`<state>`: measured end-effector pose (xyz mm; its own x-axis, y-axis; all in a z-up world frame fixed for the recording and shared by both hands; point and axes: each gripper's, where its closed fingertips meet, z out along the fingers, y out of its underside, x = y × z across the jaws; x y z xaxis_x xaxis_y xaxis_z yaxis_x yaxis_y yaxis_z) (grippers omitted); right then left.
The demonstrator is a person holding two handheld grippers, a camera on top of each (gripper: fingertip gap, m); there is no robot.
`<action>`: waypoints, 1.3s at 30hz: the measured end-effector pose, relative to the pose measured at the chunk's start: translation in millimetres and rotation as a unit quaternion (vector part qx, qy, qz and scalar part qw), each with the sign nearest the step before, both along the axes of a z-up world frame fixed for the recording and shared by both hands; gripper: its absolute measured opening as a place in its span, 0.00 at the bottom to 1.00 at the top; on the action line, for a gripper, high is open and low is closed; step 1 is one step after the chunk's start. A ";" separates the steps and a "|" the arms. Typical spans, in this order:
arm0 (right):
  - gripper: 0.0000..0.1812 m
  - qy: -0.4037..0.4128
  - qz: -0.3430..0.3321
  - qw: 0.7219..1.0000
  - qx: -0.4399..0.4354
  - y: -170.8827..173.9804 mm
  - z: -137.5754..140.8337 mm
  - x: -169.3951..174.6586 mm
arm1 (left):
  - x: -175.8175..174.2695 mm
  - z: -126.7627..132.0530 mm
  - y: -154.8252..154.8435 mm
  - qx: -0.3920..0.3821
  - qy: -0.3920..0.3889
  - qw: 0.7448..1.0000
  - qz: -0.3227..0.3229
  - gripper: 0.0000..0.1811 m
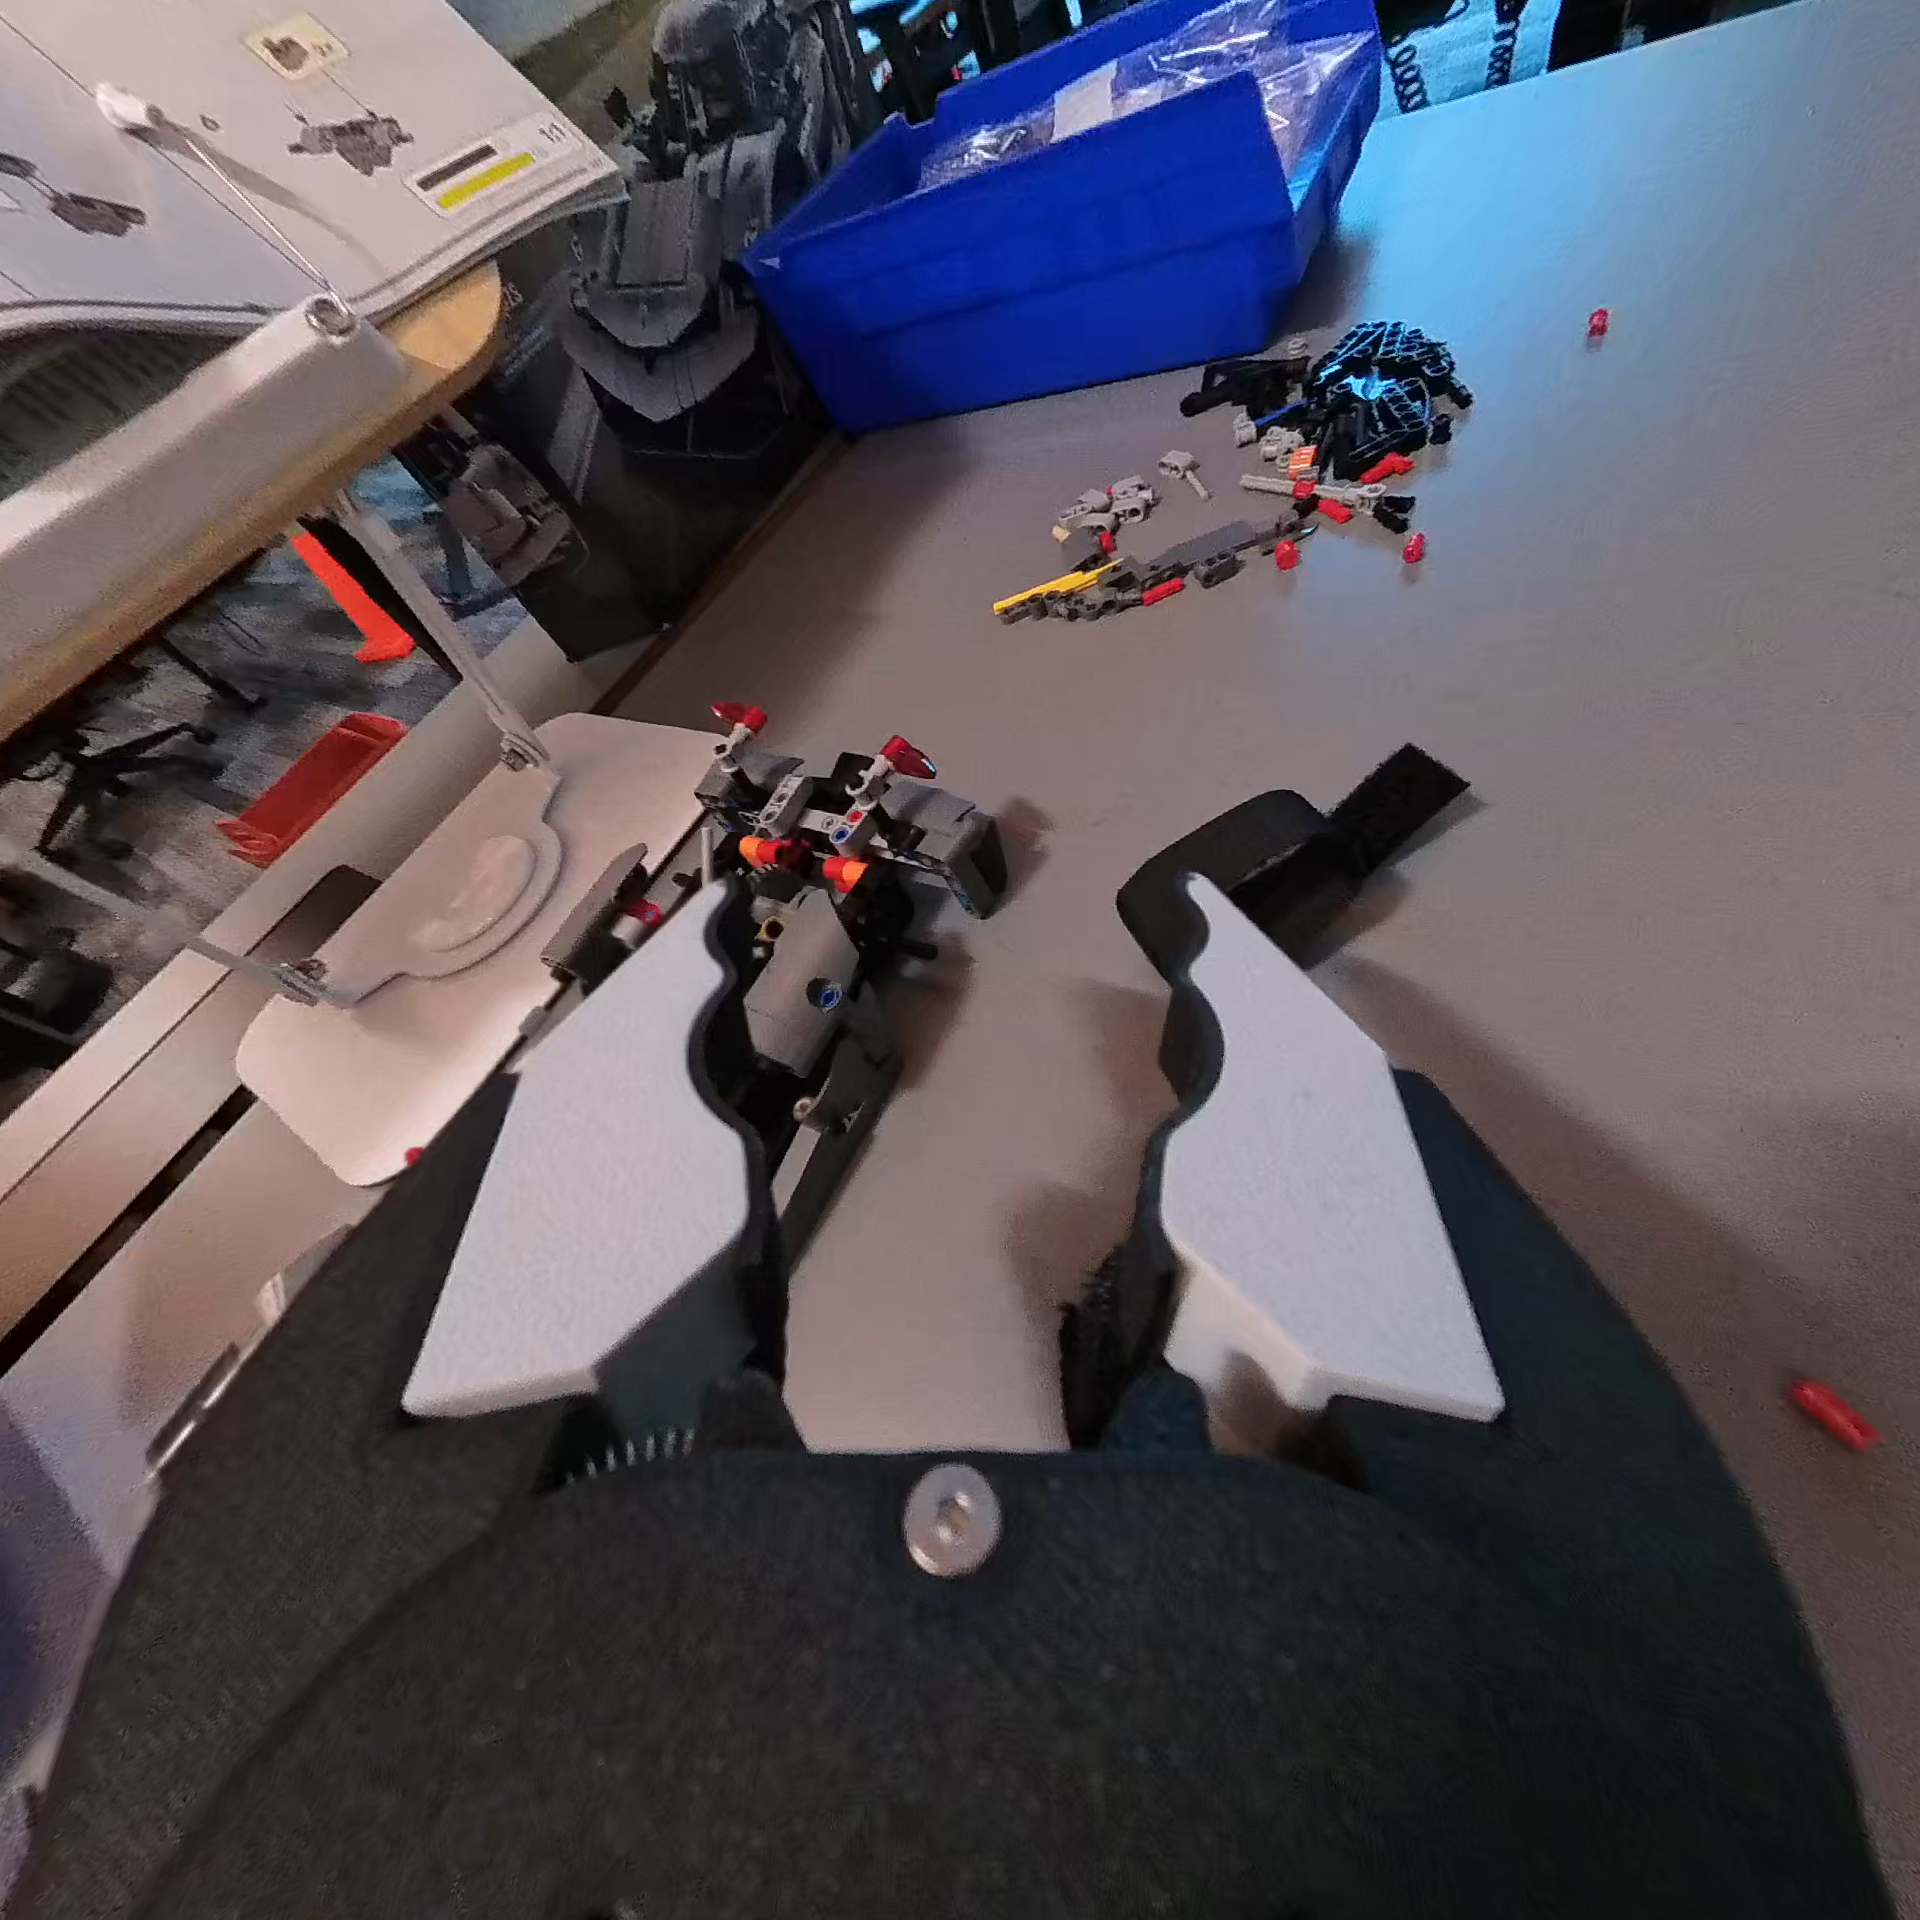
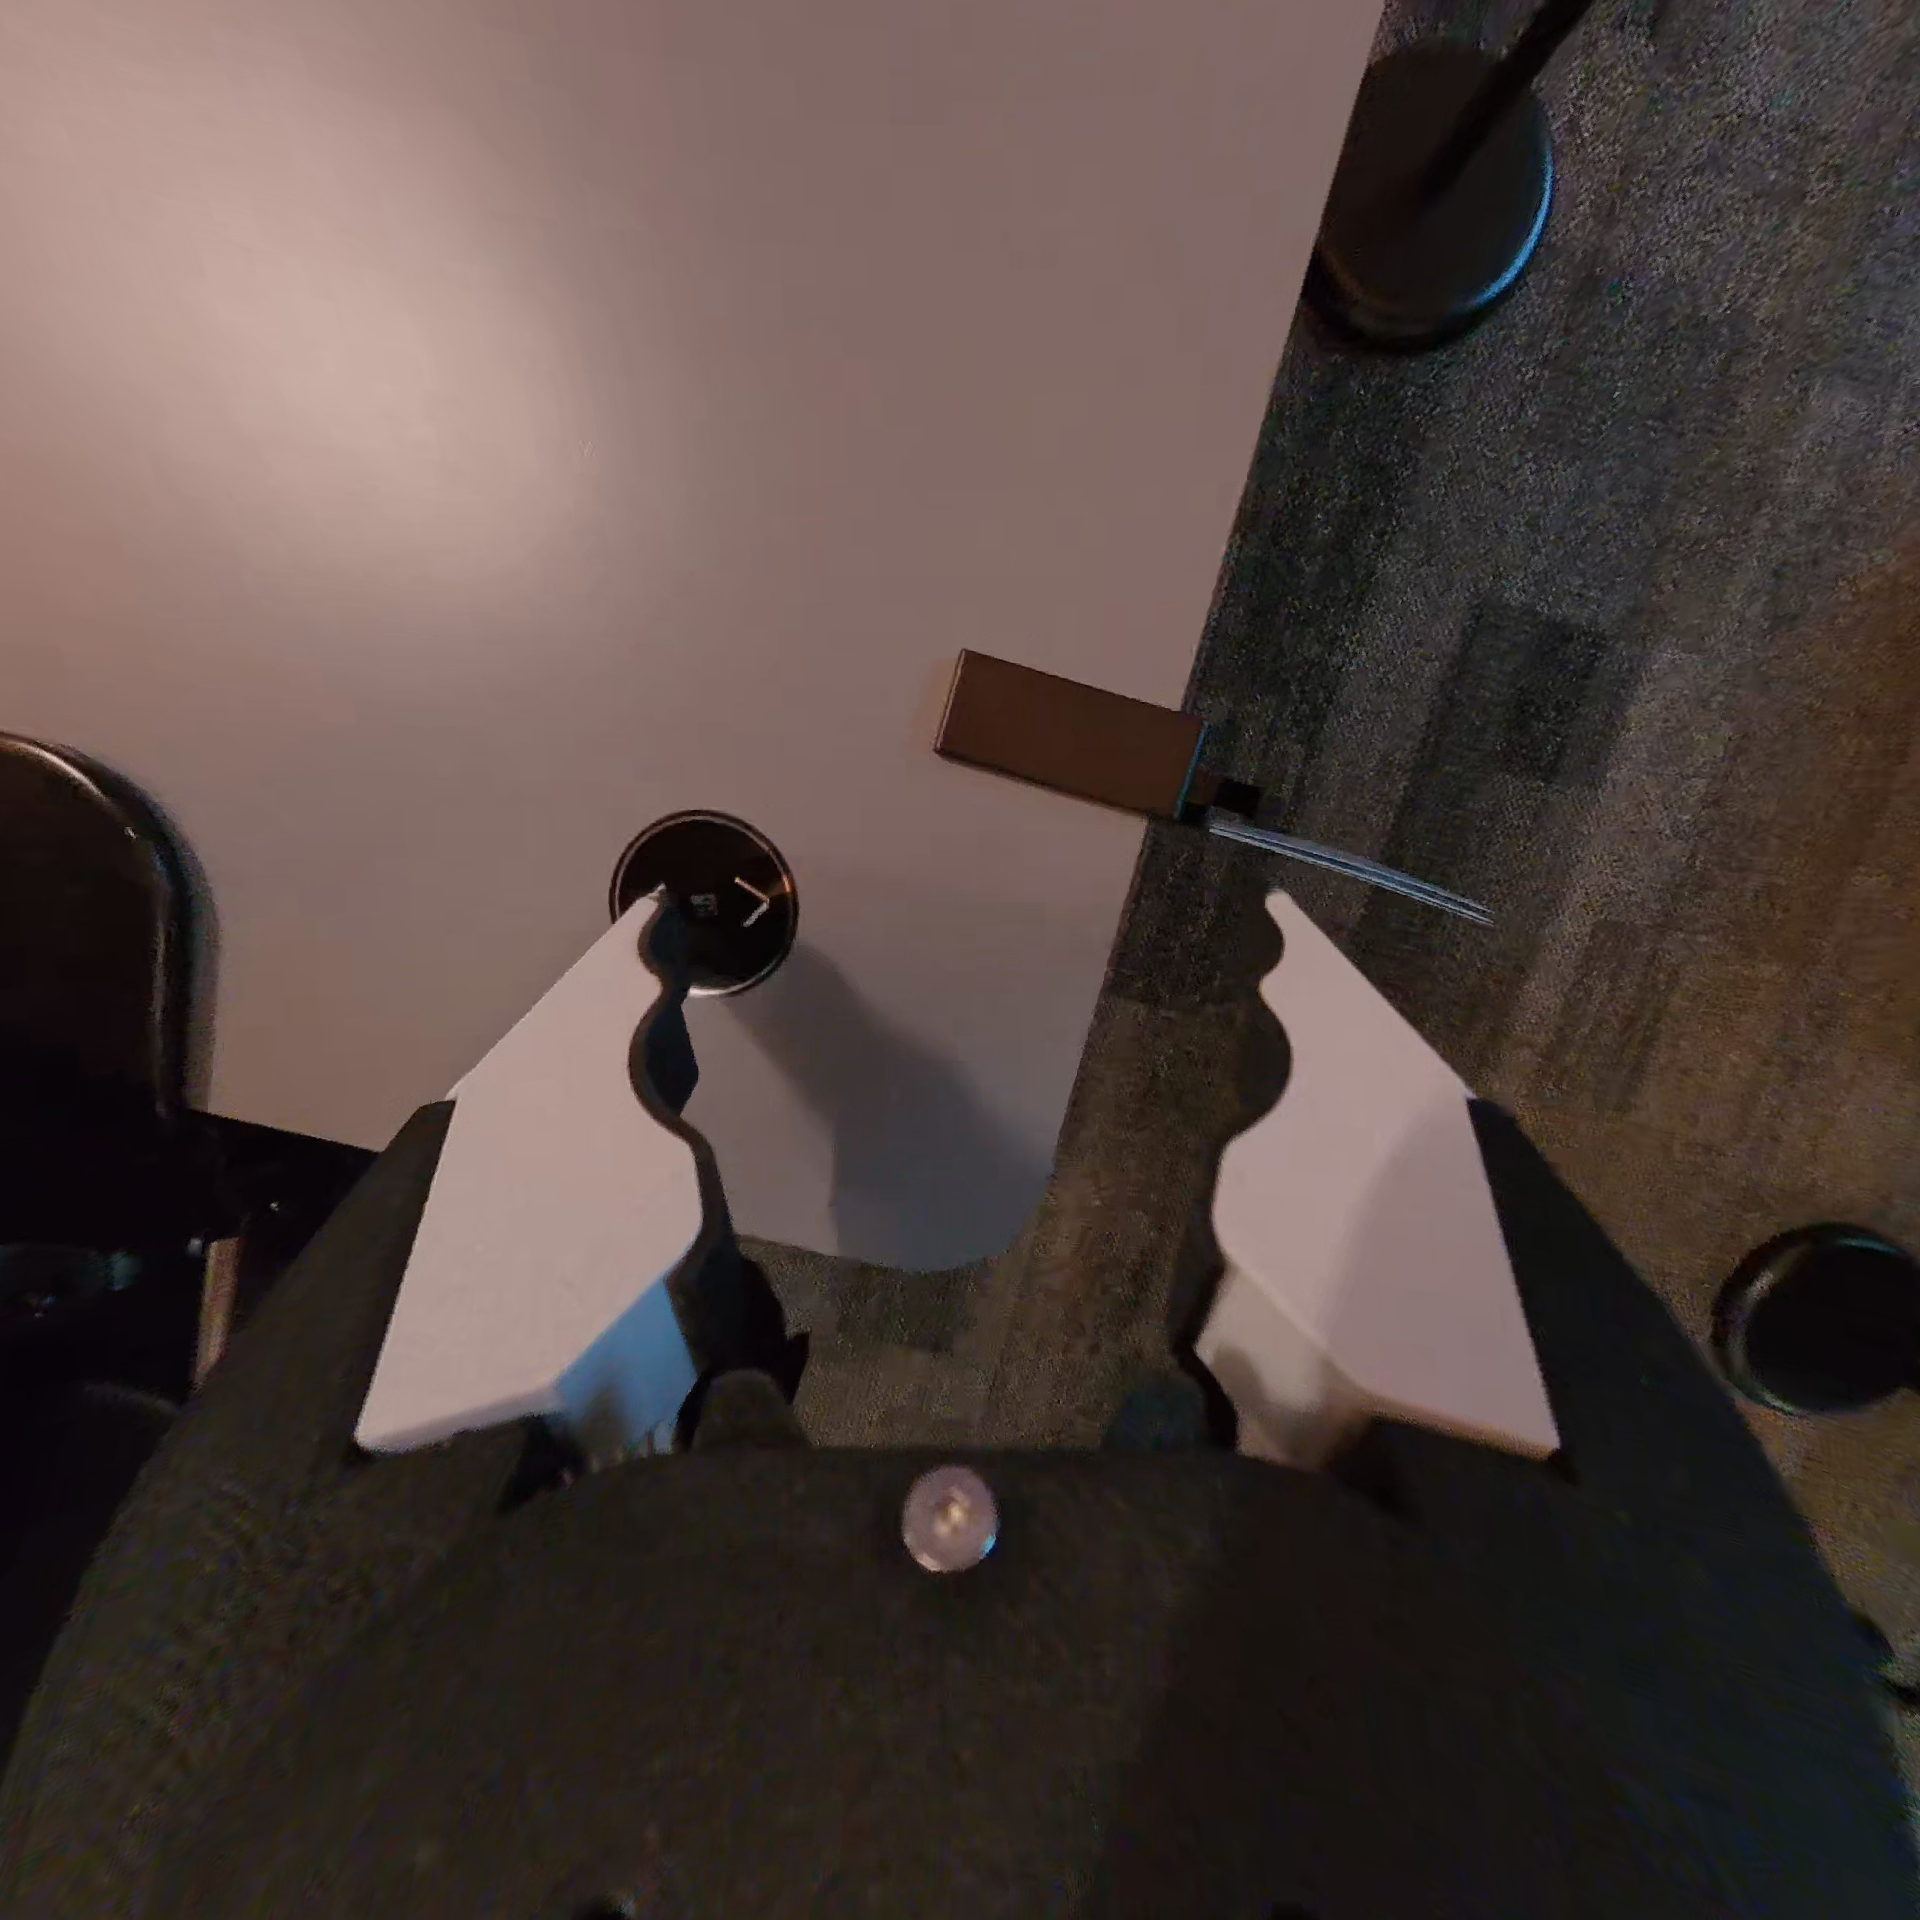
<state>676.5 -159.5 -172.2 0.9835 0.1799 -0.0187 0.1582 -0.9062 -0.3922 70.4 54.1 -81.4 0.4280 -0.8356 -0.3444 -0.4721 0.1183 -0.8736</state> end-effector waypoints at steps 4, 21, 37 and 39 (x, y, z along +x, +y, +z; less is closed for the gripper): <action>0.57 0.009 -0.002 1.000 -0.011 1.0 -1.4 -1.1 | 1.2 -4.9 0.8 -0.009 0.002 1.000 -0.001 0.44; 0.55 -0.006 -0.002 0.998 -0.057 -4.2 0.4 -5.7 | 2.3 -7.2 1.3 -0.005 0.007 1.000 0.003 0.44; 0.58 -0.019 -0.028 0.999 -0.022 0.1 21.2 12.8 | 4.5 3.4 -3.2 0.007 0.003 1.000 -0.003 0.44; 0.58 -0.034 -0.029 0.998 -0.036 -1.8 14.9 17.8 | 5.3 2.4 -3.6 0.009 0.005 1.000 -0.003 0.44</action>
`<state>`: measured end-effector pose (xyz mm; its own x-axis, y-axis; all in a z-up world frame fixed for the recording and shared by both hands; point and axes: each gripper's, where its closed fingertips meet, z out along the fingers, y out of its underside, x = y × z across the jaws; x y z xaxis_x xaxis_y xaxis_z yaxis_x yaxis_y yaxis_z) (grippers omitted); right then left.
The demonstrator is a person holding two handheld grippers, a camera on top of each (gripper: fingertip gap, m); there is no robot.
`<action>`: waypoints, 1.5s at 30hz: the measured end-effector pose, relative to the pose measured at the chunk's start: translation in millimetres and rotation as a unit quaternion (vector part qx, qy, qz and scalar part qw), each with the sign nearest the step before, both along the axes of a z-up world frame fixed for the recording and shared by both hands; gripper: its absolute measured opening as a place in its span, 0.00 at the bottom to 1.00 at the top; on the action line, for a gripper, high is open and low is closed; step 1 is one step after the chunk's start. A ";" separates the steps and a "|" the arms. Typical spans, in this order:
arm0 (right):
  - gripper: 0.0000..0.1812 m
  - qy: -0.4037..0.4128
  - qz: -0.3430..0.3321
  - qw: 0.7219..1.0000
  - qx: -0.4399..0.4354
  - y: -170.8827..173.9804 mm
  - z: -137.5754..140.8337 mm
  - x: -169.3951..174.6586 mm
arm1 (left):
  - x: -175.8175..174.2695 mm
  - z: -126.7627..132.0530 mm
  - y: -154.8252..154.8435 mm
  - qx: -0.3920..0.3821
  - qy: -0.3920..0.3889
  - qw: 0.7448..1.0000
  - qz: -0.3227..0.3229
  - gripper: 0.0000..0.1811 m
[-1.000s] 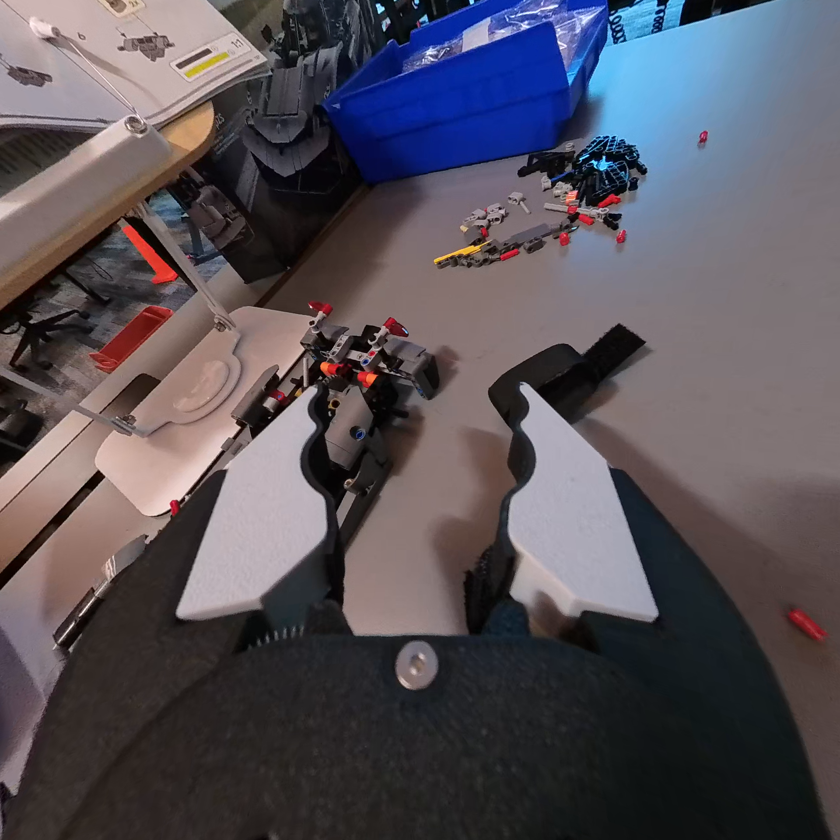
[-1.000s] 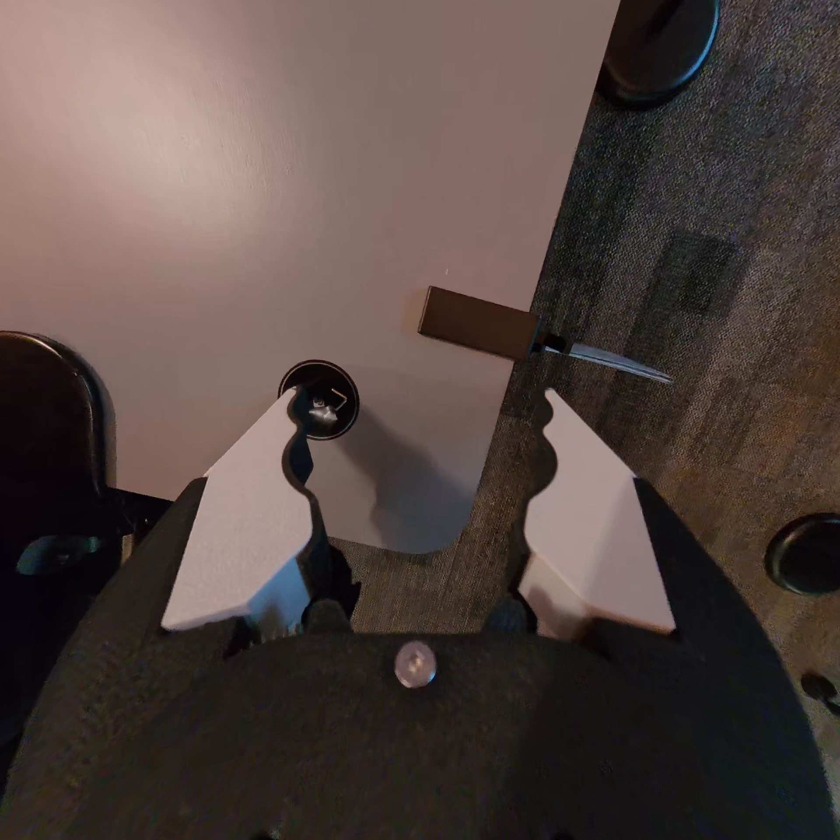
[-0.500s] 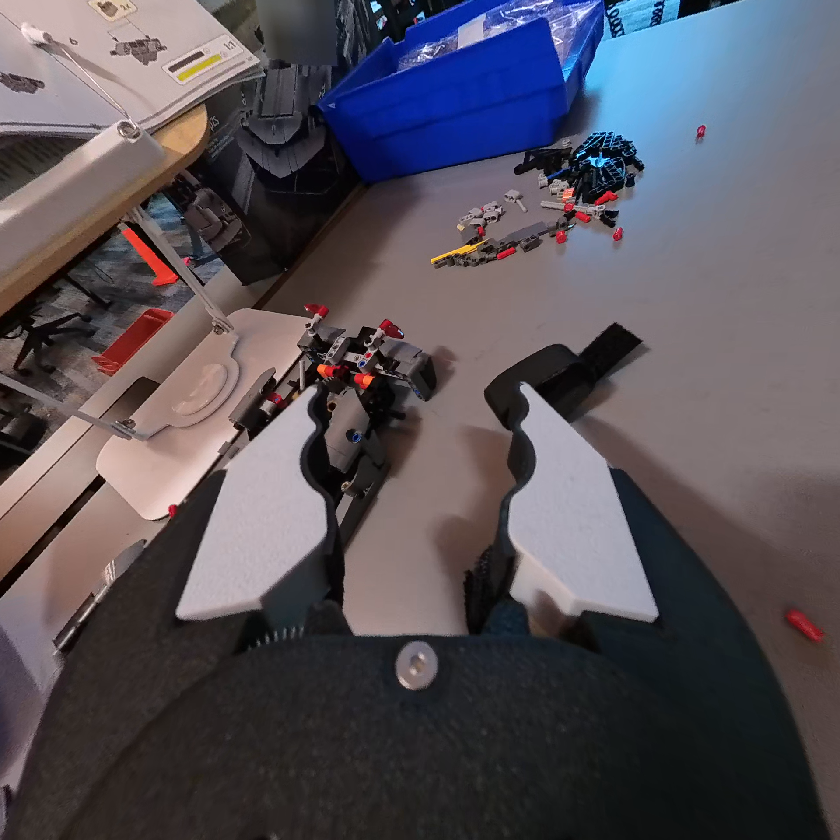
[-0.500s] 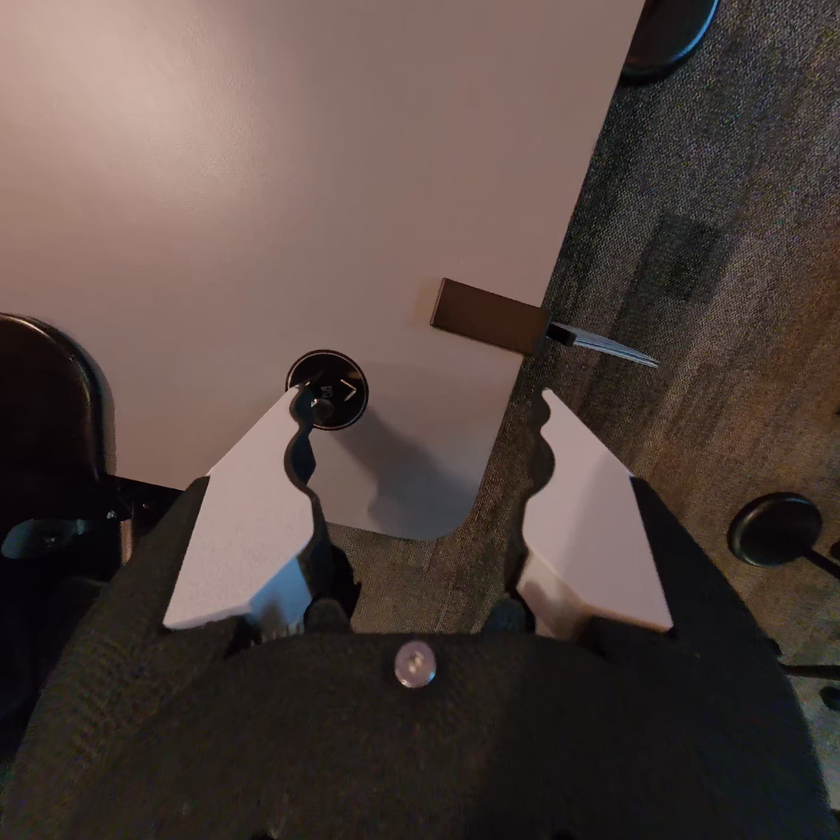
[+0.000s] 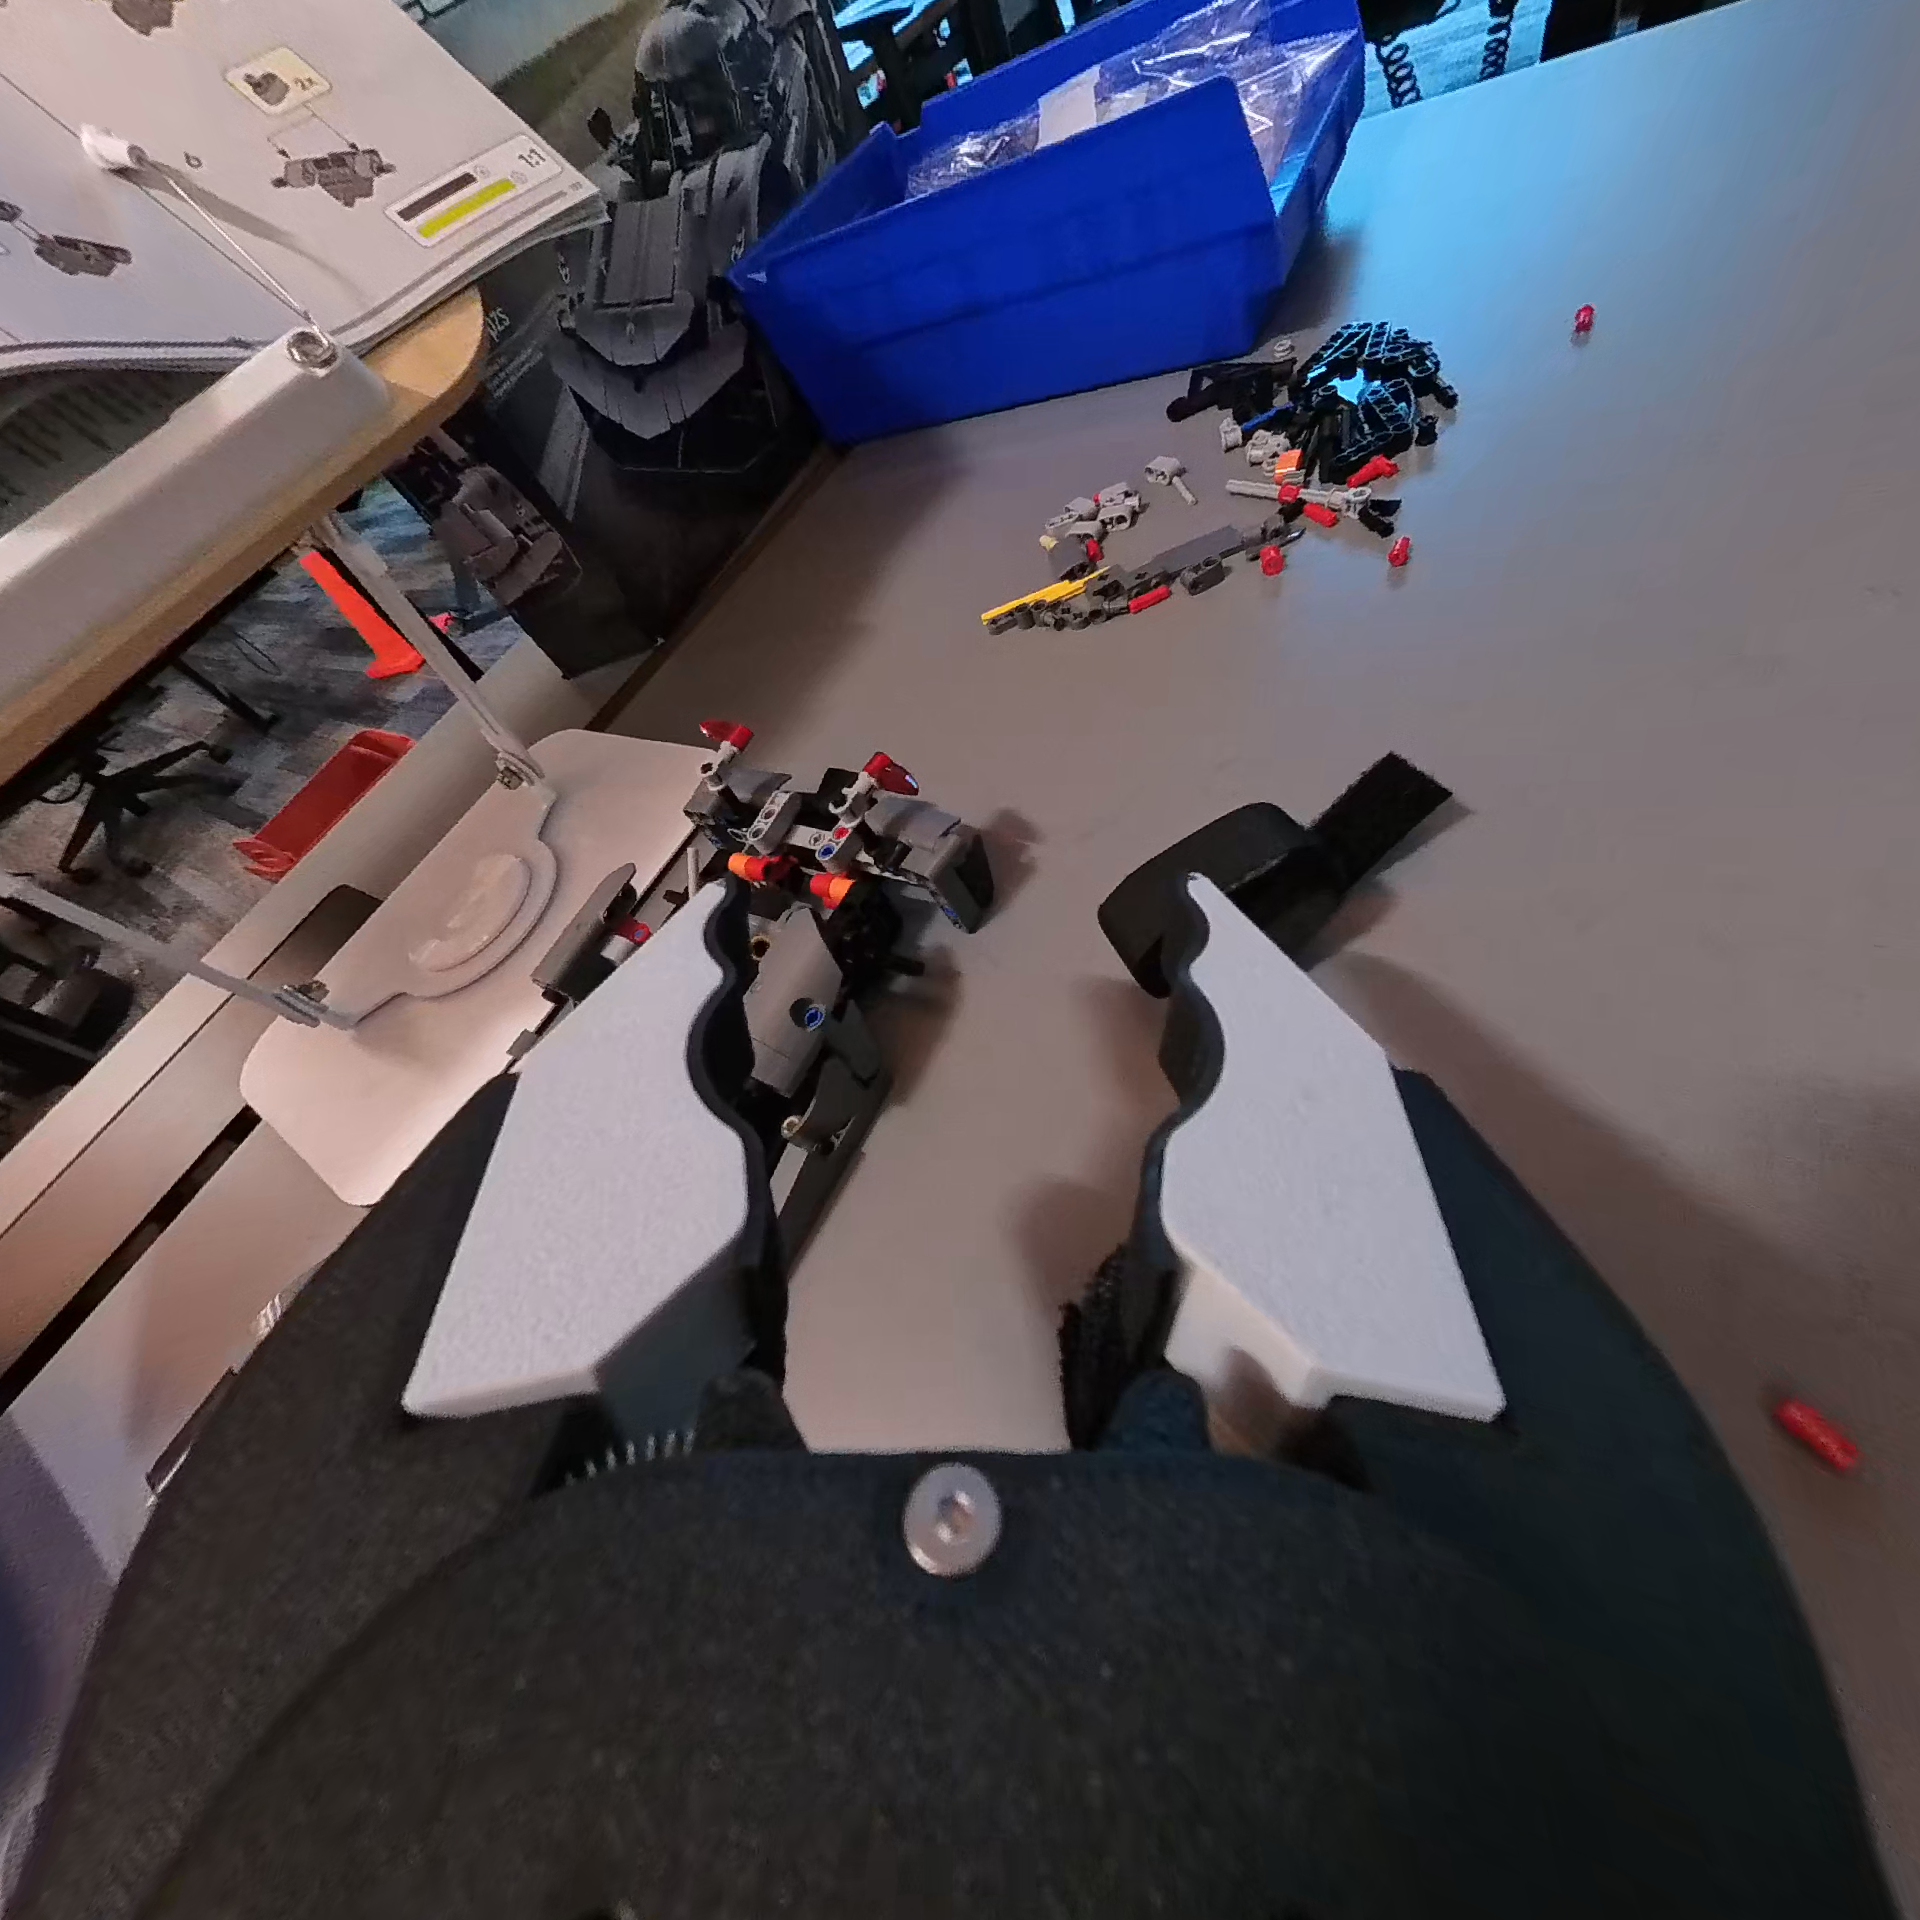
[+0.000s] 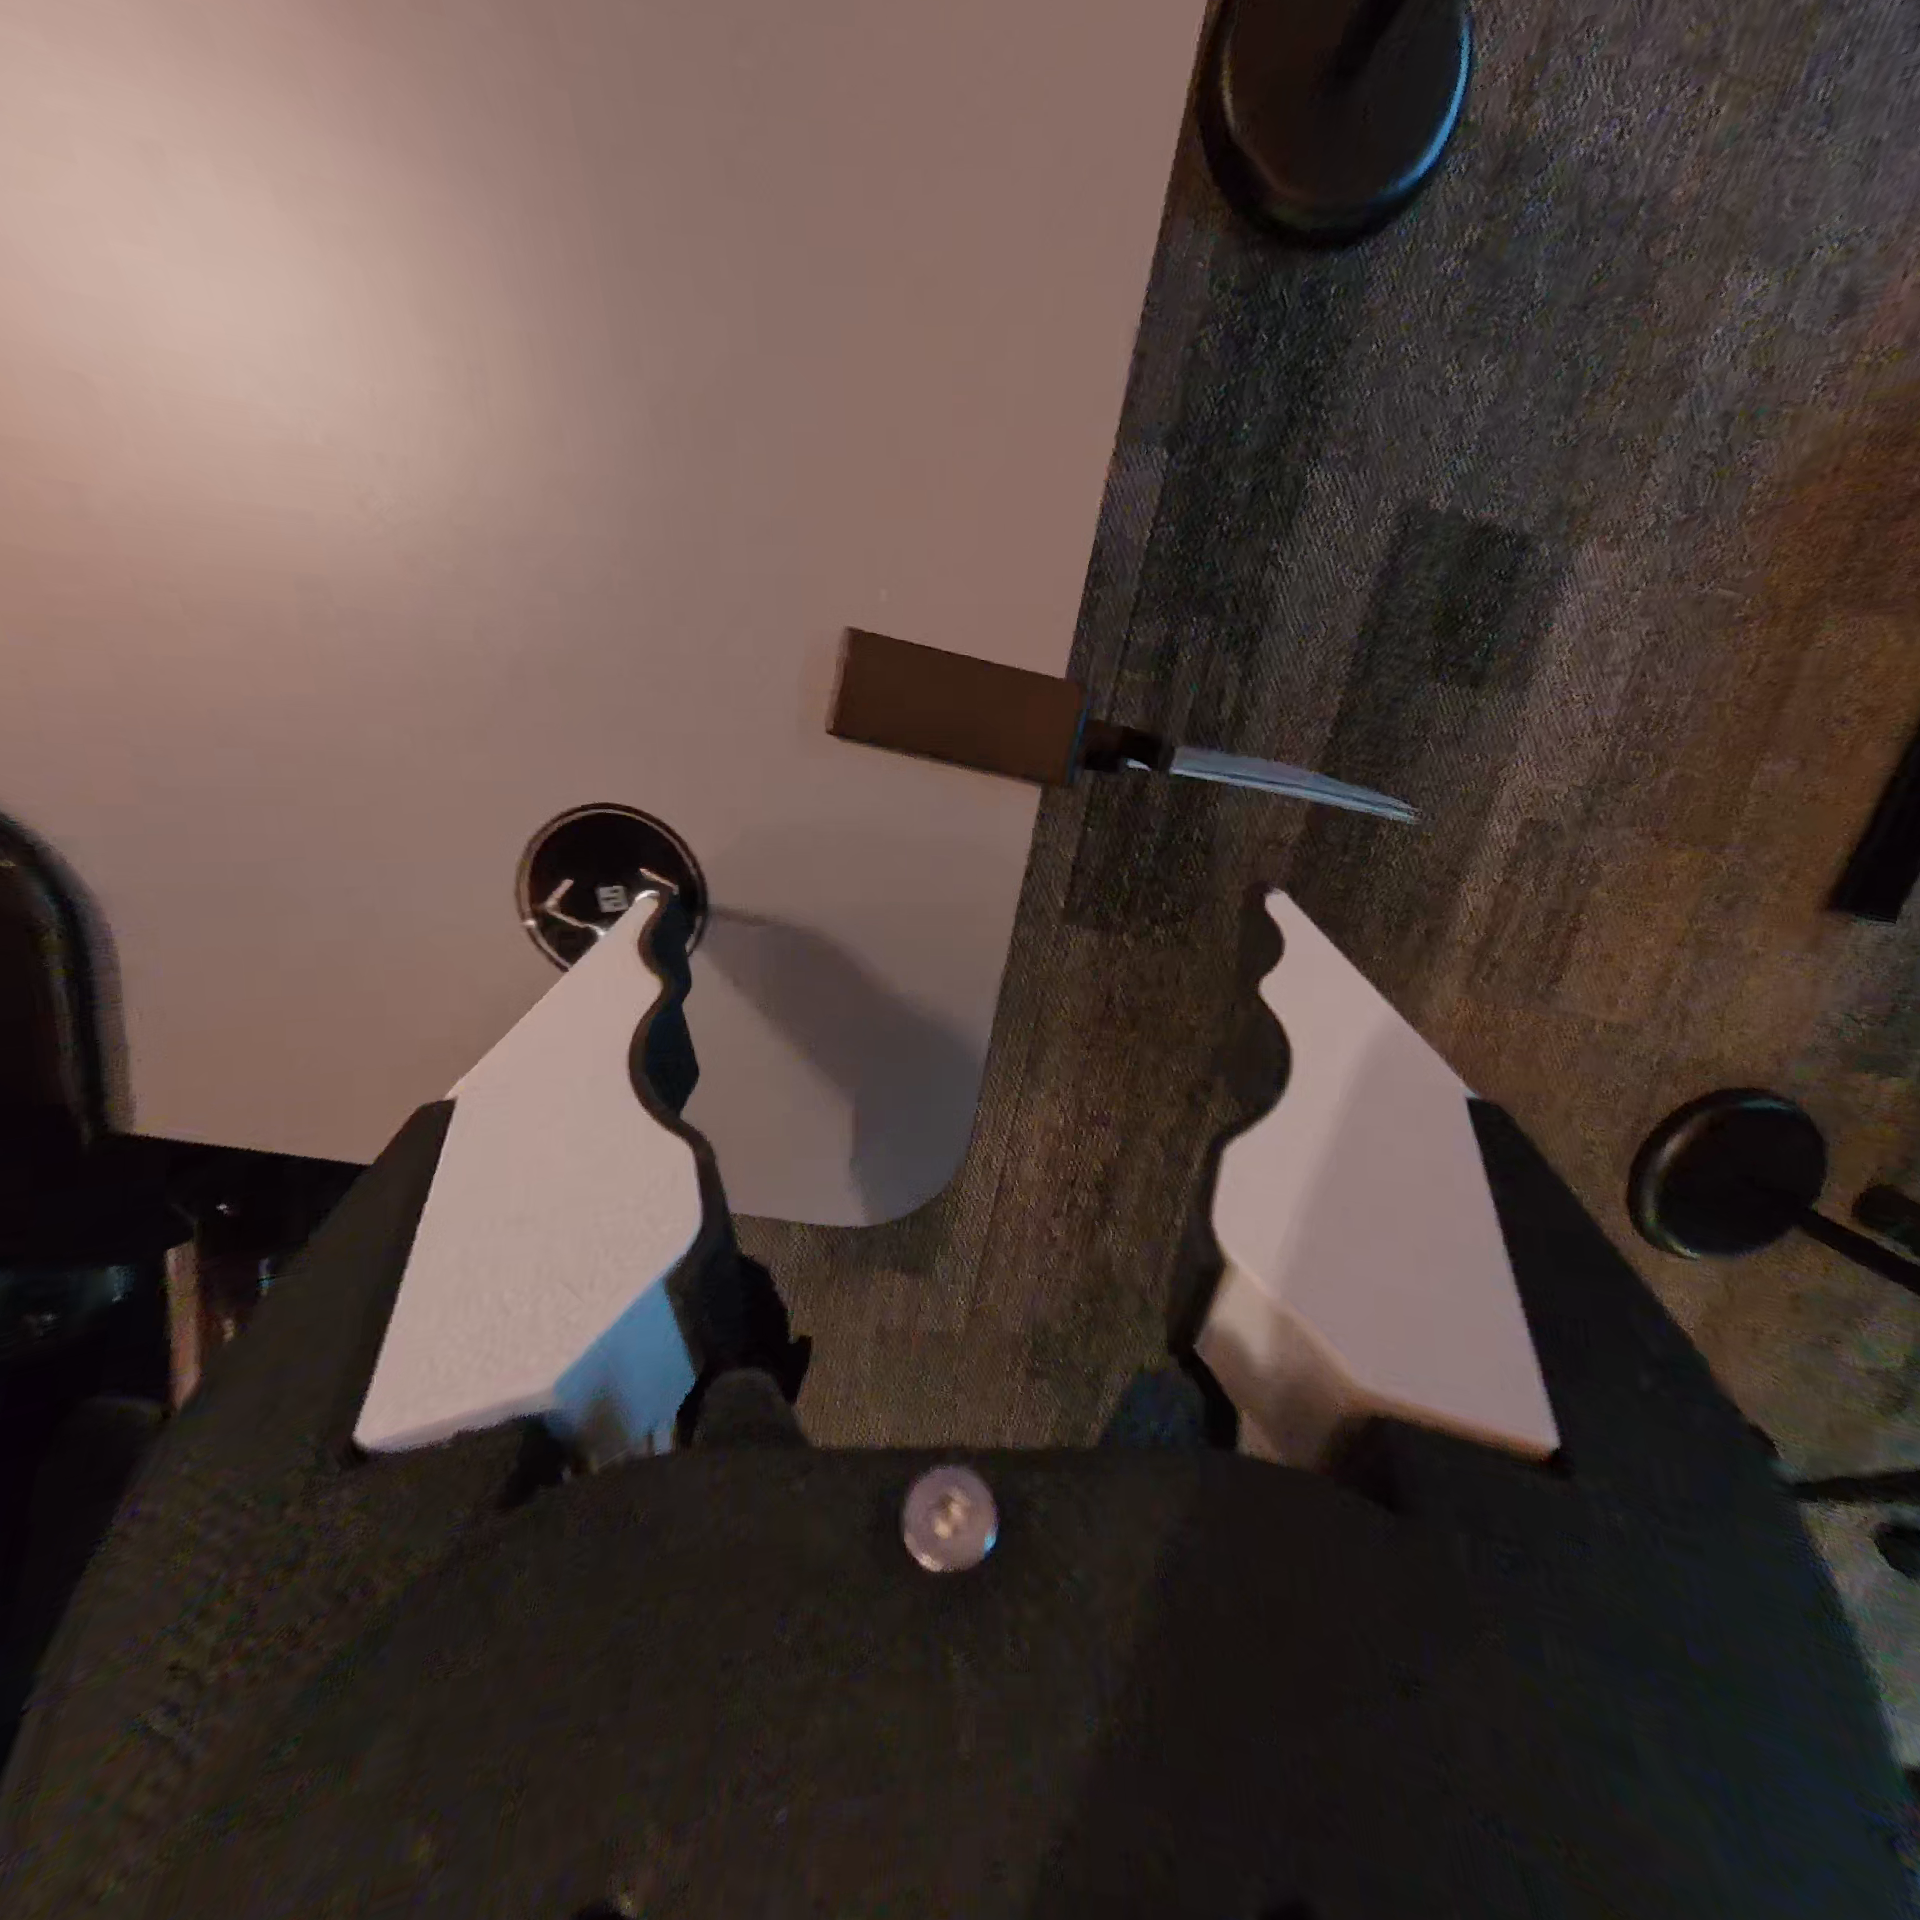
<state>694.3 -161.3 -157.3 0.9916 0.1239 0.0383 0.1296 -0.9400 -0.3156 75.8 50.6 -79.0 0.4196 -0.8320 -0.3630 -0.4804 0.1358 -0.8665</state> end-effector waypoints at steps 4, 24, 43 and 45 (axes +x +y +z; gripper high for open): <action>0.57 0.006 -0.009 1.000 -0.008 -1.8 -3.9 2.8 | -0.5 -2.6 1.2 -0.004 0.000 1.000 0.002 0.44; 0.59 -0.002 -0.002 1.000 -0.026 -0.6 -3.8 1.2 | 0.6 -9.7 4.3 -0.011 0.006 1.000 0.002 0.43; 0.54 -0.022 0.009 0.999 -0.033 0.1 -7.6 -3.4 | 0.4 -11.5 6.6 -0.011 0.002 1.000 0.023 0.44; 0.54 -0.021 0.009 0.999 -0.033 0.2 -9.3 -3.5 | 0.3 -10.9 6.7 -0.007 0.001 1.000 0.024 0.44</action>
